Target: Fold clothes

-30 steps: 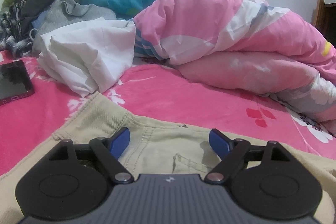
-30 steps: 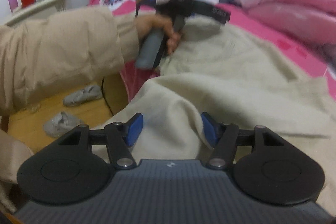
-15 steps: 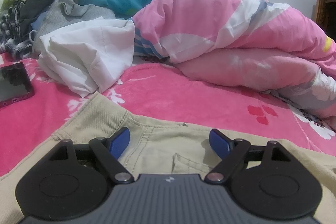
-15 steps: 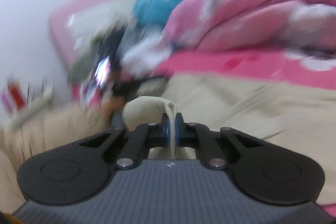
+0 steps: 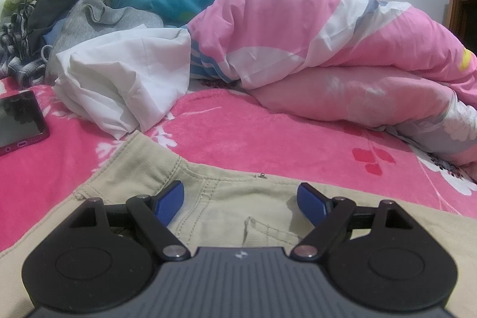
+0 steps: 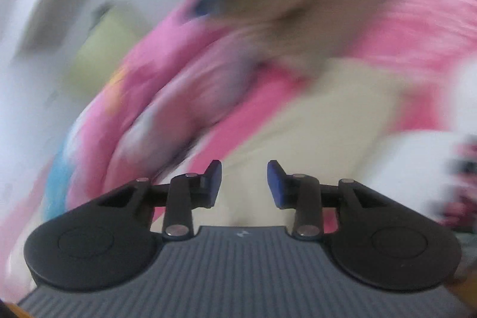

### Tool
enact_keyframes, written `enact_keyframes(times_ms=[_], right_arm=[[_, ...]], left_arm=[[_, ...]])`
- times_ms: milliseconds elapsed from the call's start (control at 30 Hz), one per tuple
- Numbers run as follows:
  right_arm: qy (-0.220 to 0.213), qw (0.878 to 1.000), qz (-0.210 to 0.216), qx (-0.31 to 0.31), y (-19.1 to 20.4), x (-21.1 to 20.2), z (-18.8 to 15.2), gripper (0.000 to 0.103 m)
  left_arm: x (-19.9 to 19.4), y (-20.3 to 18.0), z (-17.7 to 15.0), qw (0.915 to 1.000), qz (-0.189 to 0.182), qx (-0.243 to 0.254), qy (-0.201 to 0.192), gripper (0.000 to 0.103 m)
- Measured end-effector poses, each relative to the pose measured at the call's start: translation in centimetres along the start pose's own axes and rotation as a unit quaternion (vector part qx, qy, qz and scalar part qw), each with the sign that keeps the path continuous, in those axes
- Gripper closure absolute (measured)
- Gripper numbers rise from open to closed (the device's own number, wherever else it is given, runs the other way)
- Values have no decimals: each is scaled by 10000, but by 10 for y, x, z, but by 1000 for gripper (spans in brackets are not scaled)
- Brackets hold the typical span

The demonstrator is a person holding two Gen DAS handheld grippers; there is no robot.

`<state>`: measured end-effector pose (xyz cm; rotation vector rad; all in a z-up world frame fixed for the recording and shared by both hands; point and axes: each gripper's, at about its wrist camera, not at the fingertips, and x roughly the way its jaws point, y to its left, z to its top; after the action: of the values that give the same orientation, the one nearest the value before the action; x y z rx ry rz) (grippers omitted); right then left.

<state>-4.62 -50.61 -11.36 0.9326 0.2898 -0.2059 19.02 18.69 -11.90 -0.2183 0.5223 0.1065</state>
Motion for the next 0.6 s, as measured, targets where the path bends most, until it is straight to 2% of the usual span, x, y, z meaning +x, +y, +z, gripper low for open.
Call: enact_keyframes(times_ms=[67, 100, 167, 200, 267, 333, 367, 433, 500, 600], right_arm=[[-445, 9982, -8, 401, -16, -17, 6, 69], [-564, 9980, 17, 290, -11, -21, 7, 69], [-469, 9981, -29, -399, 21, -14, 7, 68], [-275, 9956, 56, -893, 44, -3, 5, 67], [198, 9808, 363, -1906, 97, 24, -8, 62], [824, 9482, 839, -2952, 152, 61, -36, 59], [1107, 9274, 1038, -3419, 176, 80, -51, 59], [1595, 8796, 1345, -4274, 219, 119, -92, 59], [2052, 8228, 1626, -5045, 260, 157, -131, 59], [2544, 7574, 1873, -5715, 296, 205, -175, 61]], left_arm=[[0, 0, 0, 10000, -1, 8, 3, 18], [1, 0, 0, 10000, -1, 12, 5, 18], [1, 0, 0, 10000, 0, 15, 5, 18], [1, 0, 0, 10000, -1, 15, 4, 18], [1, 0, 0, 10000, -2, 13, 2, 18], [1, 0, 0, 10000, -2, 12, 0, 18], [1, 0, 0, 10000, -2, 14, 1, 18], [1, 0, -1, 10000, -2, 19, 5, 18], [1, 0, -1, 10000, 0, 30, 11, 18], [1, -1, -1, 10000, -7, 40, 18, 17]])
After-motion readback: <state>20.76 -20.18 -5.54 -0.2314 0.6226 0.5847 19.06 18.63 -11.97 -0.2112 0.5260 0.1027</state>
